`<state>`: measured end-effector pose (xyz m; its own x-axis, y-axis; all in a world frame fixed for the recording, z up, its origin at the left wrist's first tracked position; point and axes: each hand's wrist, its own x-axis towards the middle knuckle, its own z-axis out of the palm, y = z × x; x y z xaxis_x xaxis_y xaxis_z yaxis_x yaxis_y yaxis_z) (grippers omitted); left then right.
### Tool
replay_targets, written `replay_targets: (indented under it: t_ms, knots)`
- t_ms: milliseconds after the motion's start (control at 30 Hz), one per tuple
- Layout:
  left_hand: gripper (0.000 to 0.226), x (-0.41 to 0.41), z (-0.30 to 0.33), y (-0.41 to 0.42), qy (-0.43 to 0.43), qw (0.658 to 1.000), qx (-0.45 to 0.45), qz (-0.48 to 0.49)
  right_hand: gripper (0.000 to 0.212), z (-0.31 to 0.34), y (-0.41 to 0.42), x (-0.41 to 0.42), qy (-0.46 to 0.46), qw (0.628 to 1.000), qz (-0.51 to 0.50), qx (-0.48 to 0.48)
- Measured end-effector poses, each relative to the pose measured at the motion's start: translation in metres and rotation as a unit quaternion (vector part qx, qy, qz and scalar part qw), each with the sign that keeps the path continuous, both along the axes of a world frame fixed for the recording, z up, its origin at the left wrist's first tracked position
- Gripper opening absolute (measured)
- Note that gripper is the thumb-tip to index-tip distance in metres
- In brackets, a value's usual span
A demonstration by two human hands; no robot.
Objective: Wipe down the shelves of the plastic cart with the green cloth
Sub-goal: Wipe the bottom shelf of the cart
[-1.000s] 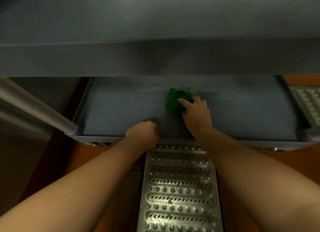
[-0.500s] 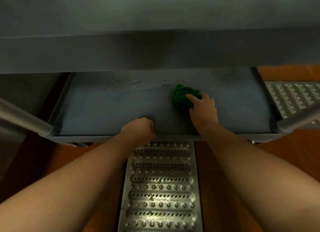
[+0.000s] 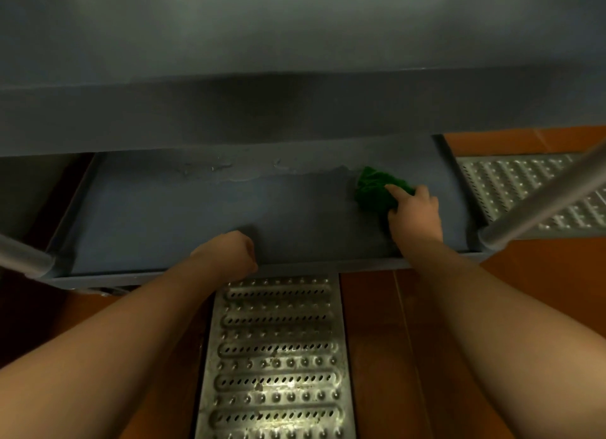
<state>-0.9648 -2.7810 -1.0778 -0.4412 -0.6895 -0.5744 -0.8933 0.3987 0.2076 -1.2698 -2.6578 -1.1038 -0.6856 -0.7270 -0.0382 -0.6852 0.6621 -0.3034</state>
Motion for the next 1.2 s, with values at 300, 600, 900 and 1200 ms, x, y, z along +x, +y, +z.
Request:
replay_targets:
  t_ms: [300, 600, 900, 1200]
  knots:
    - [0.013, 0.001, 0.008, 0.005, -0.029, 0.999, 0.003, -0.022, 0.05, 0.004, 0.031, -0.035, -0.013, 0.996, -0.085, -0.004]
    - [0.011, 0.015, 0.01, 0.007, -0.049, 0.997, 0.004, -0.054, 0.043, 0.0, 0.031, -0.024, -0.036, 0.991, -0.122, -0.05]
    - [0.017, 0.024, 0.008, 0.007, -0.022, 0.996, 0.056, -0.066, 0.058, -0.015, 0.007, -0.027, -0.033, 0.989, -0.137, -0.031]
    - [0.03, 0.023, 0.003, 0.001, 0.066, 0.995, 0.023, -0.07, 0.059, -0.023, -0.021, -0.015, -0.037, 0.996, -0.078, -0.039]
